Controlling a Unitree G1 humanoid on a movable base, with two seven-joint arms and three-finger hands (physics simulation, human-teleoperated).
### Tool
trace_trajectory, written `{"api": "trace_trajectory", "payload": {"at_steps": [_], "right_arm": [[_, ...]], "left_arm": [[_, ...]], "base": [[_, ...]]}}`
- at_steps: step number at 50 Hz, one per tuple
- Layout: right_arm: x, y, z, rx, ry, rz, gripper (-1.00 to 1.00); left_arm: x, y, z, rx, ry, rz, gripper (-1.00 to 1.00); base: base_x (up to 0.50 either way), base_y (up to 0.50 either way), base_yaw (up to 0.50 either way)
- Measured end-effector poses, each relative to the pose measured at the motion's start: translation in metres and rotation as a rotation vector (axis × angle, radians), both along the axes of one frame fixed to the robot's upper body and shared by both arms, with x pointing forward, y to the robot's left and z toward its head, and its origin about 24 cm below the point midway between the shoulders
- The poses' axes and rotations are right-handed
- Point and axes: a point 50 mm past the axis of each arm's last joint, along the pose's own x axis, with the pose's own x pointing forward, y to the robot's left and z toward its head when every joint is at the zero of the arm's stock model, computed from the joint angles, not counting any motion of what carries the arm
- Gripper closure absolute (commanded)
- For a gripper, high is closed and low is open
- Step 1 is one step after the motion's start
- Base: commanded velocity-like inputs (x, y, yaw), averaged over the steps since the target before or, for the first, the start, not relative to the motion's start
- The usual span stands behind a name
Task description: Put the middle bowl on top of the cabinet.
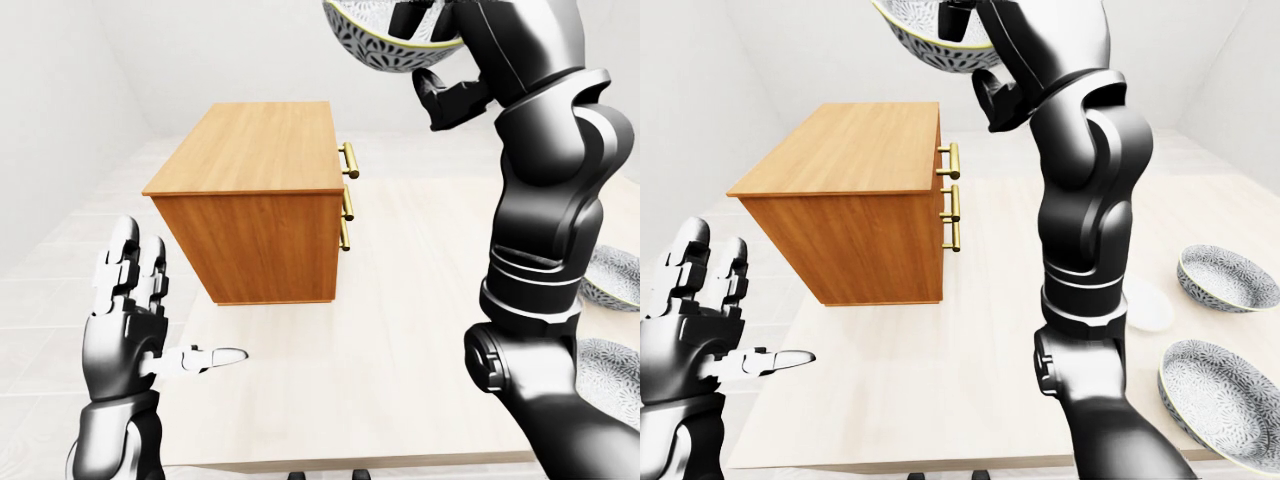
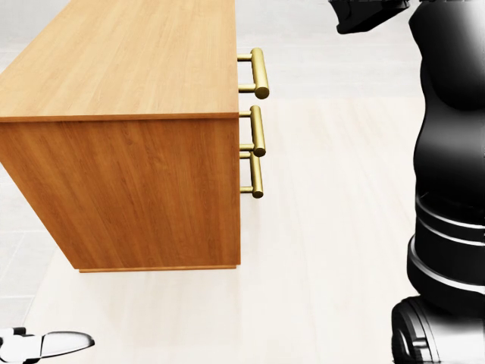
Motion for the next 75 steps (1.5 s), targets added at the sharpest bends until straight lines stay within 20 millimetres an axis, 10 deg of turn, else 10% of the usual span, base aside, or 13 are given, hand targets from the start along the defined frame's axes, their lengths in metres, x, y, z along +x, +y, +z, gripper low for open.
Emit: {"api": "trace_trajectory", "payload": {"at_steps": [40,75], "right_arm": [[0.087,0.056,0.024,0.526,0.272,0.406,1.00],[0.096,0.118,-0.005,0.281,0.438,0.354,1.00]], "left_arm": [[-0.007,0.003,0.002,0.005,-0.004,0.007,-1.00],[-0.010,0.007,-0.011,-0.022,0.048,-0.011,-1.00]], "base": [[0.00,0.00,0.00],[0.00,0.00,0.00]]}}
